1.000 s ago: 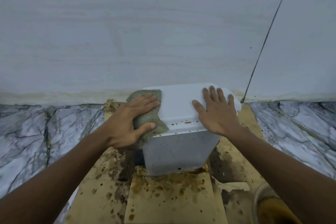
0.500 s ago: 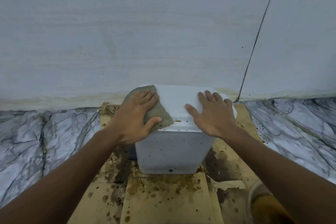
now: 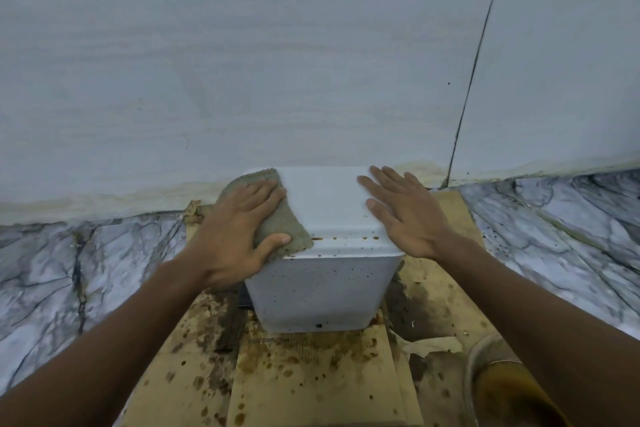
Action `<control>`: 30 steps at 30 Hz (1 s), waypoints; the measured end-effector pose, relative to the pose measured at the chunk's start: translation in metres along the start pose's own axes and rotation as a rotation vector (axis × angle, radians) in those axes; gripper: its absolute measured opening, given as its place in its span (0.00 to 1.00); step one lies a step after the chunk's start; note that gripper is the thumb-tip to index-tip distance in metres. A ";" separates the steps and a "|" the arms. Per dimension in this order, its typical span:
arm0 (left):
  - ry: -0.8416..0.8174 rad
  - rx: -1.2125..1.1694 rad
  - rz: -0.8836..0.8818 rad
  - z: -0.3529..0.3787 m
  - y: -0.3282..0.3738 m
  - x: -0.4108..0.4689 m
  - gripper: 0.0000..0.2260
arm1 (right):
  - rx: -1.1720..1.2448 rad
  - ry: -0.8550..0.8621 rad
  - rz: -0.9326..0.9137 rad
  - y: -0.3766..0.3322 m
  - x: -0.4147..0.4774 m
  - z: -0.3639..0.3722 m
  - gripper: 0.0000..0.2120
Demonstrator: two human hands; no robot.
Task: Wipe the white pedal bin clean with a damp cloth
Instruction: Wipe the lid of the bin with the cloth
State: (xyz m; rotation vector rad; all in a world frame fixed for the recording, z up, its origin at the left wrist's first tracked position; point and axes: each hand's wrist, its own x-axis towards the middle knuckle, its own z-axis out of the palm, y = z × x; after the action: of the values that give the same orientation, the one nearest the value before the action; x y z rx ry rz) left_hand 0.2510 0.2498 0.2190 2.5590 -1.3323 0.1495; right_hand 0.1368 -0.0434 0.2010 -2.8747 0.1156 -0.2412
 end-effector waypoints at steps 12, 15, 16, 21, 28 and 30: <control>-0.085 0.085 0.013 -0.004 0.012 0.003 0.36 | 0.056 0.028 0.010 0.005 -0.003 0.003 0.36; -0.062 0.006 -0.058 -0.008 -0.021 -0.018 0.35 | 0.025 0.038 0.015 0.003 -0.001 0.005 0.36; -0.052 0.007 -0.057 -0.006 -0.022 -0.019 0.35 | 0.013 0.038 0.018 0.004 -0.001 0.006 0.36; -0.019 0.132 -0.023 0.009 0.035 0.013 0.35 | -0.011 0.043 0.019 0.006 0.000 0.008 0.36; -0.065 0.194 0.052 0.027 0.085 0.041 0.32 | 0.015 0.064 0.013 0.012 -0.005 0.008 0.36; -0.072 0.171 0.061 0.019 0.067 0.030 0.32 | 0.018 0.064 0.013 0.011 -0.003 0.008 0.36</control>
State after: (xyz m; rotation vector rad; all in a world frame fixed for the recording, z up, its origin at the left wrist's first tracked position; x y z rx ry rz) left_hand 0.2131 0.1845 0.2187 2.6882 -1.4851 0.1919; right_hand 0.1343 -0.0513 0.1899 -2.8482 0.1426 -0.3306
